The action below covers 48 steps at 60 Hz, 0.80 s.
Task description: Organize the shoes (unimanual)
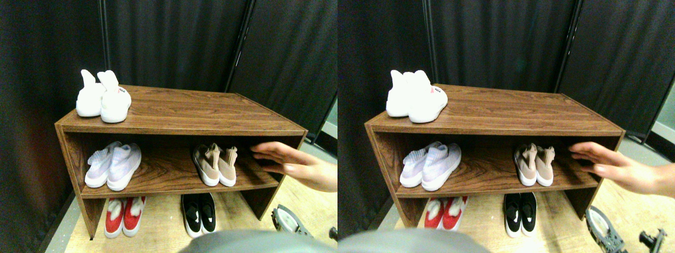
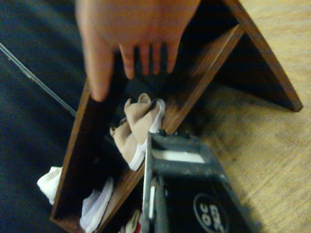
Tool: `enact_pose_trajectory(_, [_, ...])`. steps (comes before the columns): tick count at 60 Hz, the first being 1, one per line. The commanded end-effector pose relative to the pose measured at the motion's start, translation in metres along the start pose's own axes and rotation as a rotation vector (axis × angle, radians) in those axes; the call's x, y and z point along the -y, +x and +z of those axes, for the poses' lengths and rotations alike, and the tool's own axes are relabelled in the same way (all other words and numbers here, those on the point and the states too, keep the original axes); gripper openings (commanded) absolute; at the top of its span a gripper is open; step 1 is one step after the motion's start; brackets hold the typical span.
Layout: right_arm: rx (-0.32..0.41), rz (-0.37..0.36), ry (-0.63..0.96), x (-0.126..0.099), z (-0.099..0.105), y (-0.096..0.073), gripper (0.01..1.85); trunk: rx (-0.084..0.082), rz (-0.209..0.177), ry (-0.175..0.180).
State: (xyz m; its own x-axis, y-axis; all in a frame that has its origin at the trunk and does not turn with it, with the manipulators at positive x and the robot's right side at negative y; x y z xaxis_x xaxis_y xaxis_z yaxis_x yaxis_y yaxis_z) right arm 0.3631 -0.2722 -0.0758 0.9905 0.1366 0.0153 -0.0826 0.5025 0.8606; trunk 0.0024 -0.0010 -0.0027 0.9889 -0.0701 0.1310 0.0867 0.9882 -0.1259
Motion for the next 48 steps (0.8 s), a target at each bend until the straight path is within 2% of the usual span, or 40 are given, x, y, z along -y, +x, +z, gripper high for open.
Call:
enact_pose_trajectory(1, [0.003,0.09,-0.031,-0.021,0.0,-0.014,0.06,0.033,0.007,-0.01])
enact_pose_trajectory(13, [-0.016,0.116,0.0,-0.037,-0.005,-0.017,0.06,0.049,0.017,-0.025])
enact_pose_trajectory(21, [-0.046,0.15,0.006,-0.042,-0.011,-0.015,0.06,0.051,0.022,-0.029])
enact_pose_trajectory(36, [-0.043,0.147,0.031,-0.043,-0.018,-0.013,0.06,0.041,0.021,-0.024])
enact_pose_trajectory(39, [-0.041,0.139,0.039,-0.043,-0.019,-0.013,0.06,0.031,0.019,-0.022])
enact_pose_trajectory(47, [-0.031,0.135,0.038,-0.042,-0.021,-0.011,0.06,0.027,0.016,-0.018])
enact_pose_trajectory(48, [-0.027,0.133,0.041,-0.042,-0.021,-0.011,0.06,0.022,0.014,-0.017])
